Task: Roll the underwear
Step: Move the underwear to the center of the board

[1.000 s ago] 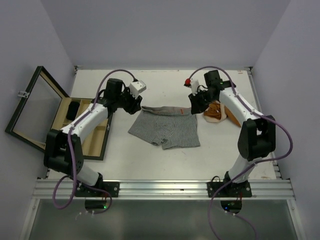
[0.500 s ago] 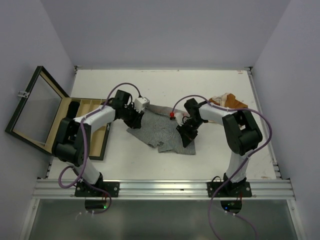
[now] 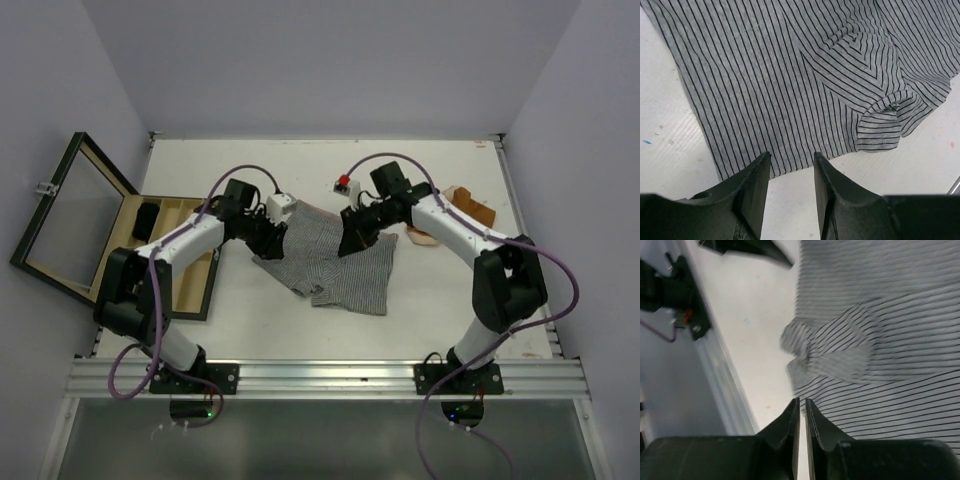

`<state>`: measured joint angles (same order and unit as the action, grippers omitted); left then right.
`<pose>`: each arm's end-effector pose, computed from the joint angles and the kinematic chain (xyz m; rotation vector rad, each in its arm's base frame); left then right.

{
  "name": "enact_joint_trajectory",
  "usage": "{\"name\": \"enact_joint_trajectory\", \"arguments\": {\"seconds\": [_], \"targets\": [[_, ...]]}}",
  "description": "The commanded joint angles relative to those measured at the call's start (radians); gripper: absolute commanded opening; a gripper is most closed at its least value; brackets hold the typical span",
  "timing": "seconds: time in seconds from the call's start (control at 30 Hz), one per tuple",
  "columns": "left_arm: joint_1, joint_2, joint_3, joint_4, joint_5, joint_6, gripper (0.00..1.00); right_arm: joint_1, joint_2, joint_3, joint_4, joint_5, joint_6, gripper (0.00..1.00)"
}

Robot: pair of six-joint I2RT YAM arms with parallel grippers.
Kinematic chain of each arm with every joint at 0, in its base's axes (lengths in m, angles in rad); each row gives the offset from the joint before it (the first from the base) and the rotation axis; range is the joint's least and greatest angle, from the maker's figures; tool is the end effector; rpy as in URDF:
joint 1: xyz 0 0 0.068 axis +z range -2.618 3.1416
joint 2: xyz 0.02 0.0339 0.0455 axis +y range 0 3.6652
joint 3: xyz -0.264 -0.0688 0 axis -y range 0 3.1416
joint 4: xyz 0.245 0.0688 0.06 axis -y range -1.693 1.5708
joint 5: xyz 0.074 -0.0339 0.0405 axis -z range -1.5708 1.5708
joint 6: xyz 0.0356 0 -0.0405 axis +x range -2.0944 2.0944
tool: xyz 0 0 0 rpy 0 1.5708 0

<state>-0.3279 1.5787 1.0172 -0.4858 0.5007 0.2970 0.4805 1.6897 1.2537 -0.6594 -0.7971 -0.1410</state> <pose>0.2918 -0.1173 0.2067 0.9508 2.3747 -0.6631 0.2933 0.1816 0.2386 -1.0367 2.3696 1.1732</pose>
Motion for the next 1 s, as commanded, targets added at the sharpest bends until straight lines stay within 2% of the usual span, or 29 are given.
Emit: {"name": "enact_joint_trajectory", "arguments": {"seconds": [0.0,0.03,0.17,0.4,0.47,0.57,0.7,0.8,0.83,0.93,0.97], "targets": [[0.006,0.055,0.011,0.024,0.045,-0.053,0.43,-0.057,0.092,0.171,-0.013,0.148,-0.038,0.11],[0.006,0.066,0.015,0.026,0.041,-0.056,0.43,-0.072,0.144,0.197,-0.052,0.201,-0.064,0.09],[0.006,0.119,0.041,0.024,-0.023,-0.056,0.41,-0.154,0.168,0.17,-0.094,0.316,-0.164,0.07],[0.007,0.245,0.109,-0.003,-0.134,-0.035,0.41,-0.163,0.211,0.075,-0.086,0.505,-0.253,0.04],[0.007,0.283,0.158,-0.031,-0.171,-0.006,0.41,-0.161,0.246,0.084,-0.121,0.493,-0.256,0.02],[0.013,0.329,0.225,-0.048,-0.194,0.039,0.41,-0.116,0.289,0.105,-0.236,0.435,-0.255,0.01],[0.013,0.36,0.323,-0.057,-0.232,0.094,0.42,-0.031,0.278,0.075,-0.269,0.362,-0.215,0.01],[0.015,0.371,0.415,-0.089,-0.228,0.12,0.45,0.021,0.26,0.066,-0.302,0.231,-0.177,0.03],[0.016,0.366,0.422,-0.097,-0.219,0.131,0.47,0.03,0.249,0.067,-0.312,0.111,-0.166,0.06],[0.02,0.313,0.411,-0.094,-0.159,0.145,0.52,0.04,0.191,0.081,-0.367,-0.118,-0.167,0.15],[0.02,0.278,0.402,-0.088,-0.125,0.145,0.52,0.038,0.151,0.107,-0.382,-0.213,-0.164,0.15]]}}
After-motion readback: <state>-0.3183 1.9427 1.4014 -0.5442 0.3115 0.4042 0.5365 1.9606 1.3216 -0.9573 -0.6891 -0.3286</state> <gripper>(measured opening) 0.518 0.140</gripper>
